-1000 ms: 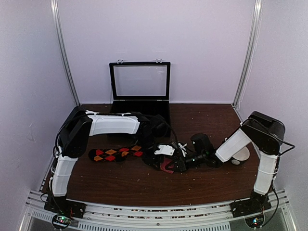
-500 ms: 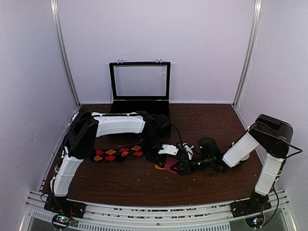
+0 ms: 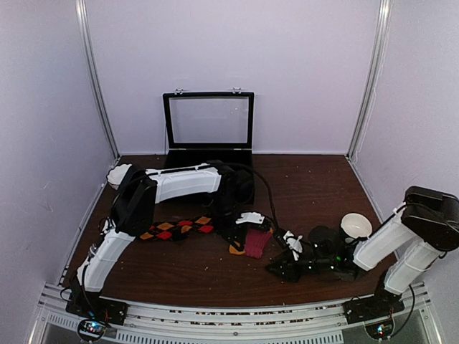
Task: Roll the socks
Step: Roll the sock at the center of the board.
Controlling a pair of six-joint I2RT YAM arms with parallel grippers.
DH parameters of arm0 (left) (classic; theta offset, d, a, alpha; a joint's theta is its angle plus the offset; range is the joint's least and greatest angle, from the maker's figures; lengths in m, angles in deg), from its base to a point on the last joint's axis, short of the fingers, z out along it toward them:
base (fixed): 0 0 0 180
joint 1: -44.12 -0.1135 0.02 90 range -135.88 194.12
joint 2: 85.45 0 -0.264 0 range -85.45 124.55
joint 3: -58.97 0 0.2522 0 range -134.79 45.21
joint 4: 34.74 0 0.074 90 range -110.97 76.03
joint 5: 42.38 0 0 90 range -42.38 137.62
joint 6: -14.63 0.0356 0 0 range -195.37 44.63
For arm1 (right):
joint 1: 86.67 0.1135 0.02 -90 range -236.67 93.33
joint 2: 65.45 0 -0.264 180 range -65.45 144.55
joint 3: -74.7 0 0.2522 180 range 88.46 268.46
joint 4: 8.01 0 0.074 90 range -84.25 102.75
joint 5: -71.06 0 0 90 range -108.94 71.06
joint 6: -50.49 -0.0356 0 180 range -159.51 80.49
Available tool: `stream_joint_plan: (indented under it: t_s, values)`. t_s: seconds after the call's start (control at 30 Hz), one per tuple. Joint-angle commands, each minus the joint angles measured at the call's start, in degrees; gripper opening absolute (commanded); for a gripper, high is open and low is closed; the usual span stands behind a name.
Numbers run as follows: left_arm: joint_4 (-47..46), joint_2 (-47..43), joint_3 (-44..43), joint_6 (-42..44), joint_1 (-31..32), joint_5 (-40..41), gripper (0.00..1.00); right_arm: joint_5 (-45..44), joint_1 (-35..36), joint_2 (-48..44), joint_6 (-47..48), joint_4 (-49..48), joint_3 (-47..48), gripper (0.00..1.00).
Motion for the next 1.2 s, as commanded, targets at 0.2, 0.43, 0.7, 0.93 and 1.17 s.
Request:
stream_joint_plan:
  t_s: [0.2,0.43,0.7,0.93,1.17]
  values:
    - [11.70,5.93,-2.33,-6.69,-0.54,0.93,0.15,-25.05,16.57,-9.80,22.19,18.19,5.21,0.35]
    - [11.76,8.78,-6.94,-8.21,0.72,5.01,0.15,-30.49,20.24,-4.59,31.20,21.95,12.07,0.36]
    - [13.61,11.15,-10.94,-8.25,1.42,6.48,0.16,-33.65,18.89,3.11,41.09,22.72,19.52,0.36]
    - [13.62,11.26,-11.03,-7.54,1.42,6.48,0.16,-32.07,15.93,8.46,43.03,21.38,22.64,0.35]
    - [13.81,11.39,-11.62,-6.83,1.47,6.55,0.21,-30.34,14.85,10.71,40.44,21.24,21.80,0.29]
